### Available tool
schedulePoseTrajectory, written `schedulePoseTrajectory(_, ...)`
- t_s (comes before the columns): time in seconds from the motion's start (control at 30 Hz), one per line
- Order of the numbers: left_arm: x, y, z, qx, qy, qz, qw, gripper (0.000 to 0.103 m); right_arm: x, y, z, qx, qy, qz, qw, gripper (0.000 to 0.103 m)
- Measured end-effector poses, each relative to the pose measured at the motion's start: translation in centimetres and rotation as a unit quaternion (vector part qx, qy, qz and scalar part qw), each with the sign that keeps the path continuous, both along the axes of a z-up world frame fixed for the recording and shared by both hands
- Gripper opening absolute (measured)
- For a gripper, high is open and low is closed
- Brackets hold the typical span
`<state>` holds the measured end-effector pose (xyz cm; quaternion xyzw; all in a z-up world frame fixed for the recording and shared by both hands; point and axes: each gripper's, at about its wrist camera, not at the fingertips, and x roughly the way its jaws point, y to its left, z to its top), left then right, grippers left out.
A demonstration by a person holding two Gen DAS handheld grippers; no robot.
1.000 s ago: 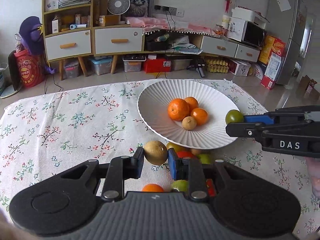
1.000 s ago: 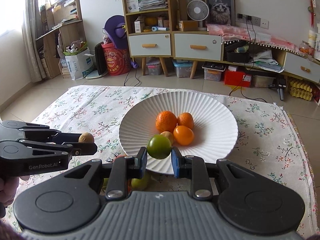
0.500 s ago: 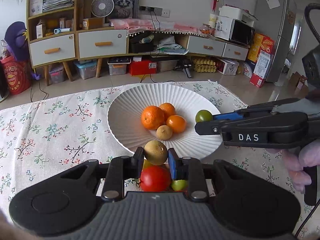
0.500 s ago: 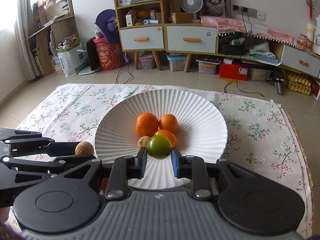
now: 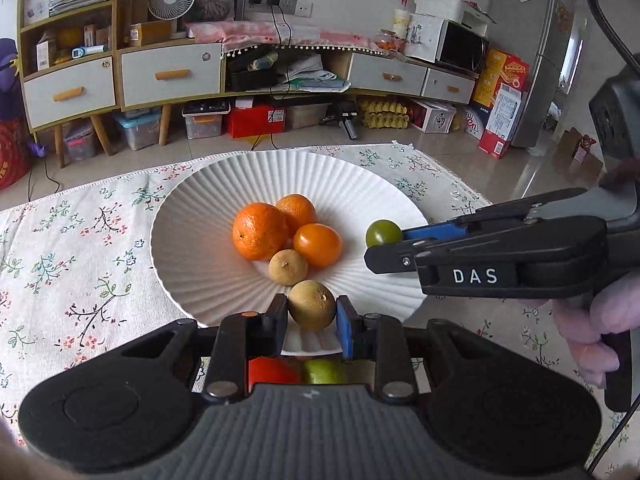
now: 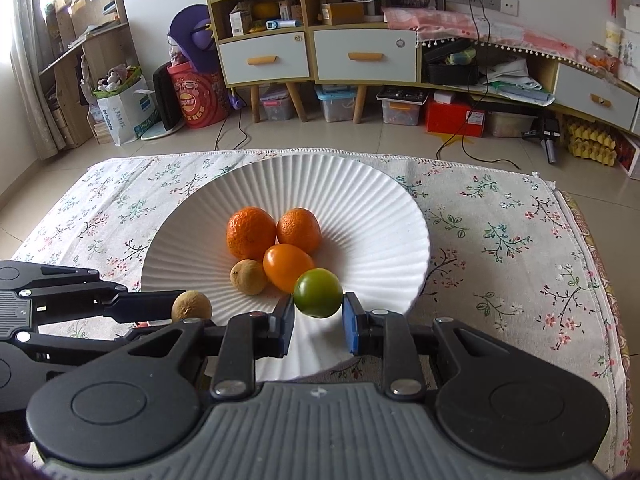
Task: Organize fruits
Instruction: 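Carry the green tomato and brown fruit up and over the white bowl, then lower both fruits into the bowl and open both tools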
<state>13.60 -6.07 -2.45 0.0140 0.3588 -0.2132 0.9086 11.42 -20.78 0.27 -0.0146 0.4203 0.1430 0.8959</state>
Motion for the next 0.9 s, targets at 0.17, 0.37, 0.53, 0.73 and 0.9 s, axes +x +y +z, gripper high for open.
schedulePoseTrajectory(0.17, 0.6, -0.3, -0.2, 0.005, 0.003, 0.001, 1.0000, 0.025, 0.0, 0.1, -0.1, -0.002, 0.000, 0.006, 1.000, 0.023)
schedulePoseTrajectory(0.37, 0.7, -0.5, -0.1, 0.008, 0.003, 0.002, 1.0000, 0.025, 0.1, 0.1, 0.0, -0.003, 0.001, 0.014, 1.000, 0.024)
schedulePoseTrajectory(0.53, 0.2, -0.4, 0.2, 0.012, -0.002, 0.001, 0.9999, 0.029, -0.1, 0.2, 0.2, -0.004, -0.002, 0.017, 1.000, 0.026)
schedulePoseTrajectory(0.73, -0.8, 0.5, 1.3, 0.020, -0.013, 0.004, 0.9997, 0.047, -0.4, 0.2, 0.8, 0.000, -0.009, 0.014, 1.000, 0.041)
schedulePoseTrajectory(0.9, -1.9, 1.4, 2.4, 0.030, -0.024, 0.007, 0.9992, 0.061, -1.0, 0.5, 1.5, 0.006, -0.018, 0.010, 1.000, 0.056)
